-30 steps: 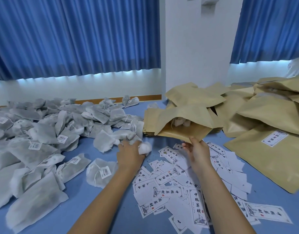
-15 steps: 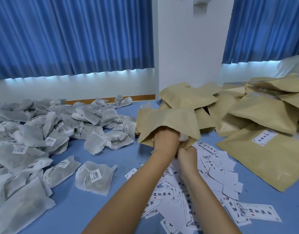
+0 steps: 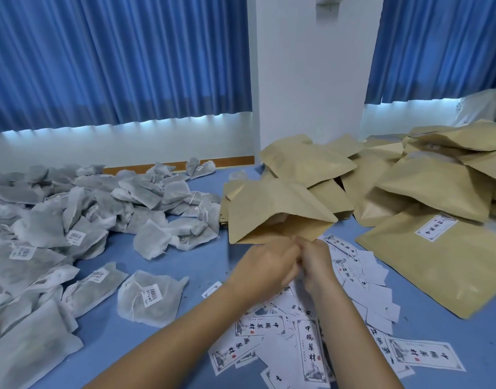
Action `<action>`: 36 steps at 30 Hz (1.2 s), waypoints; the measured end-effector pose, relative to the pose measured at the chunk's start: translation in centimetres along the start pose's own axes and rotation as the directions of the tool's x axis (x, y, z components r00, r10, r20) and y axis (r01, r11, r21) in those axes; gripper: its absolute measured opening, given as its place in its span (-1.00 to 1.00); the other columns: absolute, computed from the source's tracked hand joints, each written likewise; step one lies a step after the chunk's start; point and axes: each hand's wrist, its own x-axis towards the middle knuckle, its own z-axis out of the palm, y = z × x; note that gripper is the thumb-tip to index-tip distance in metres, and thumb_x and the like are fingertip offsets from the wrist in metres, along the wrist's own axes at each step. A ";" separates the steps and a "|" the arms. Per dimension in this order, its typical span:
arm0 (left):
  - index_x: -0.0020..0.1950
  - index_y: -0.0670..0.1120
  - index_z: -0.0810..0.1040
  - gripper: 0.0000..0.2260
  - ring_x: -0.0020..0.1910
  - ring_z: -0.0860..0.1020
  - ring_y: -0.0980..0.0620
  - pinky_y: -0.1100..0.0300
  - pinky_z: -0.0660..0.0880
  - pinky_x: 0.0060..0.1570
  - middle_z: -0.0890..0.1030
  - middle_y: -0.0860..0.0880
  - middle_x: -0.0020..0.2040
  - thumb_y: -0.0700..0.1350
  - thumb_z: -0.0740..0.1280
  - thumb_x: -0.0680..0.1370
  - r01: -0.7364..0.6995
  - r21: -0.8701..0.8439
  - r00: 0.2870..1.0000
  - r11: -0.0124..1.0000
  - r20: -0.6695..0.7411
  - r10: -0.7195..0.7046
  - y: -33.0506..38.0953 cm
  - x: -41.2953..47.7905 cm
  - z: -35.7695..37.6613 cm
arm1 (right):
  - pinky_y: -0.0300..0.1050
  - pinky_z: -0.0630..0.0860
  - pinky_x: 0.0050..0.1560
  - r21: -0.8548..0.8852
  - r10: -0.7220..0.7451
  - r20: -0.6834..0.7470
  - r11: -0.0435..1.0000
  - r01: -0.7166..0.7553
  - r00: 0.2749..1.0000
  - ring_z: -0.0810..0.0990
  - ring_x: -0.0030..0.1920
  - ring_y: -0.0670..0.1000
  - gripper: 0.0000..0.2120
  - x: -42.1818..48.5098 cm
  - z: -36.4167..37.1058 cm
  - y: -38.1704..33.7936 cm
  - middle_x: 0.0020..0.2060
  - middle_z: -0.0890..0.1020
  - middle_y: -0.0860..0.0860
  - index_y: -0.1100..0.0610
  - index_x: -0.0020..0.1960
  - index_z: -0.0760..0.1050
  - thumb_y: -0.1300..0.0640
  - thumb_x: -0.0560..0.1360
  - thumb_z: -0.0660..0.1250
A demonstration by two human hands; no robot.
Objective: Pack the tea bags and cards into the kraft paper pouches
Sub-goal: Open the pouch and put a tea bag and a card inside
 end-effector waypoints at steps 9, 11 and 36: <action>0.21 -0.12 0.50 -0.77 0.06 0.52 -0.14 0.04 0.41 -0.13 0.58 -0.14 0.08 -0.13 0.20 0.58 0.113 0.182 0.920 0.977 0.353 -0.172 -1.0 -0.5 3.7 | -0.29 0.43 -0.57 0.061 0.060 0.018 0.996 -0.061 0.998 0.57 -0.55 -0.06 -0.97 0.9 -0.5 0.2 -0.39 0.60 0.13 0.30 -0.07 0.46 0.36 0.54 0.25; 0.04 -0.15 0.56 -0.82 -0.06 0.56 -0.12 0.09 0.35 -0.23 0.61 -0.12 -0.06 -0.23 0.19 0.53 0.116 0.250 0.924 0.961 0.327 -0.197 -0.7 -0.8 3.0 | -0.22 0.42 -0.50 0.070 0.070 -0.002 0.995 -0.069 0.998 0.57 -0.52 -0.04 -0.93 1.0 -0.7 0.3 -0.30 0.58 0.15 0.33 0.01 0.46 0.35 0.53 0.26; -0.07 0.17 0.40 -0.82 -0.18 0.47 0.31 0.46 0.42 -0.21 0.50 0.15 -0.07 -0.15 0.20 0.52 0.209 -0.229 0.894 0.951 -0.350 -0.281 -0.5 -0.2 0.6 | -0.29 0.34 -0.55 -0.058 0.047 -0.008 0.997 -0.047 0.999 0.53 -0.59 -0.11 -0.93 0.4 -0.4 -0.2 -0.40 0.58 0.11 0.27 -0.04 0.48 0.36 0.54 0.23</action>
